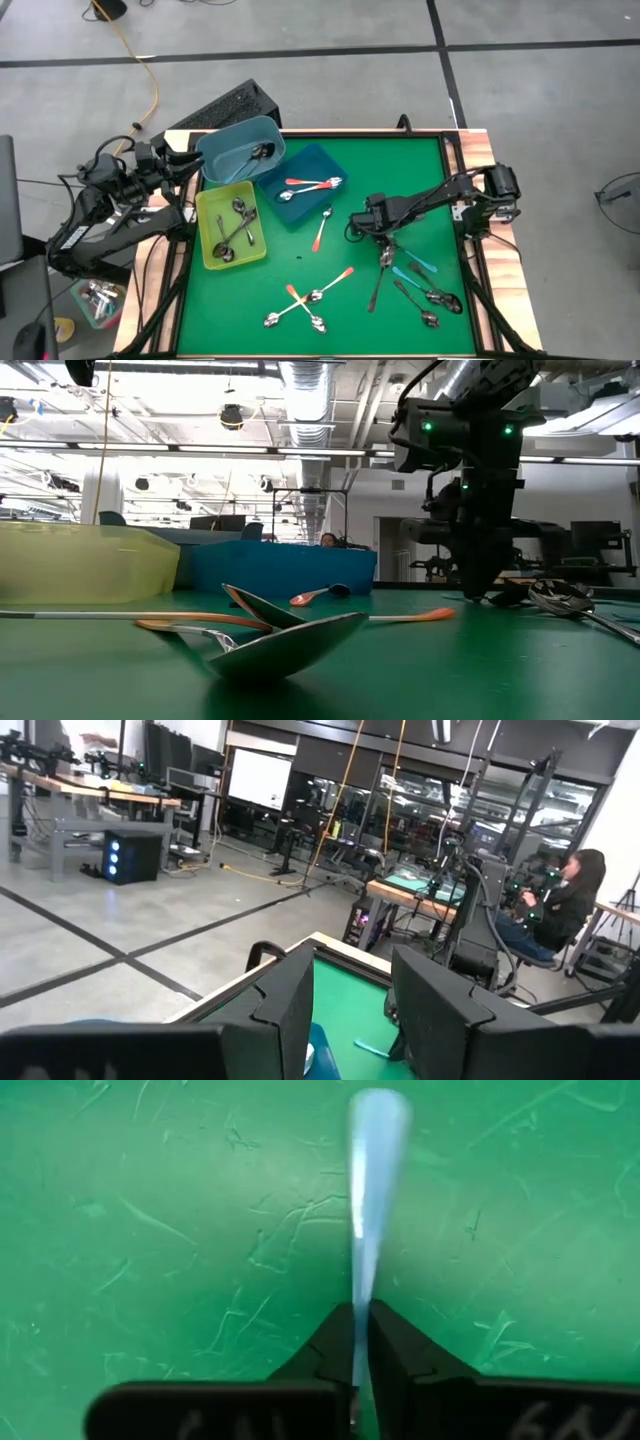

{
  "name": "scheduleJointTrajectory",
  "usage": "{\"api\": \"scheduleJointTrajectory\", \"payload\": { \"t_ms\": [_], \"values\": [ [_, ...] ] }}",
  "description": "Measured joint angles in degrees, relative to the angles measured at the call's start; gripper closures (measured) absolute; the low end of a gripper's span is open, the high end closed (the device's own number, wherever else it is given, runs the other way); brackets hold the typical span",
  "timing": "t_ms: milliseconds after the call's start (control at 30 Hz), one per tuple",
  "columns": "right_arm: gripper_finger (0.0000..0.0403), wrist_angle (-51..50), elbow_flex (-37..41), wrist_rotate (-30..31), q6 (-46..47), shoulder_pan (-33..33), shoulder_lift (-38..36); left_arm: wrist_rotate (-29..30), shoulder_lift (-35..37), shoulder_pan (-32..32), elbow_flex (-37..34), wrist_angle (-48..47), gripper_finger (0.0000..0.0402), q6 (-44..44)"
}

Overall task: Sort silverware by color (type)
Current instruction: Put the blue spoon into the light blue bin

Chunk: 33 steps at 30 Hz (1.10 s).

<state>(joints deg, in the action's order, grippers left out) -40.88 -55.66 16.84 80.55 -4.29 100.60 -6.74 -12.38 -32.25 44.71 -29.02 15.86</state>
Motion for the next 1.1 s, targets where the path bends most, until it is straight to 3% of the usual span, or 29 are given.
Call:
{"api": "scheduleJointTrajectory", "payload": {
  "t_ms": [200, 467, 933, 1000, 1100],
  "values": [
    [0.0396, 0.67, -0.07, 0.02, -1.59, 0.51, -0.04, 0.05, 0.0, 0.0, 0.0, 0.0, 0.028, 0.0],
    [0.0396, 0.22, -1.41, 1.37, -3.71, 0.74, 0.27, 0.09, 0.0, 0.0, 0.0, 0.0, 0.028, 0.31],
    [0.039, -1.82, -8.17, 3.0, -19.14, 3.29, 0.24, 0.11, 0.0, 0.0, 0.0, -0.02, 0.028, 0.02],
    [0.0375, -2.33, -8.26, 1.26, -22.27, 3.28, 0.24, 0.11, 0.0, 0.0, 0.0, -0.02, 0.028, -0.04],
    [0.0338, -4.53, -8.26, -7.0, -27.78, 3.26, 0.22, 0.1, 0.0, 0.0, 0.0, -0.03, 0.028, -0.13]
  ]
}}
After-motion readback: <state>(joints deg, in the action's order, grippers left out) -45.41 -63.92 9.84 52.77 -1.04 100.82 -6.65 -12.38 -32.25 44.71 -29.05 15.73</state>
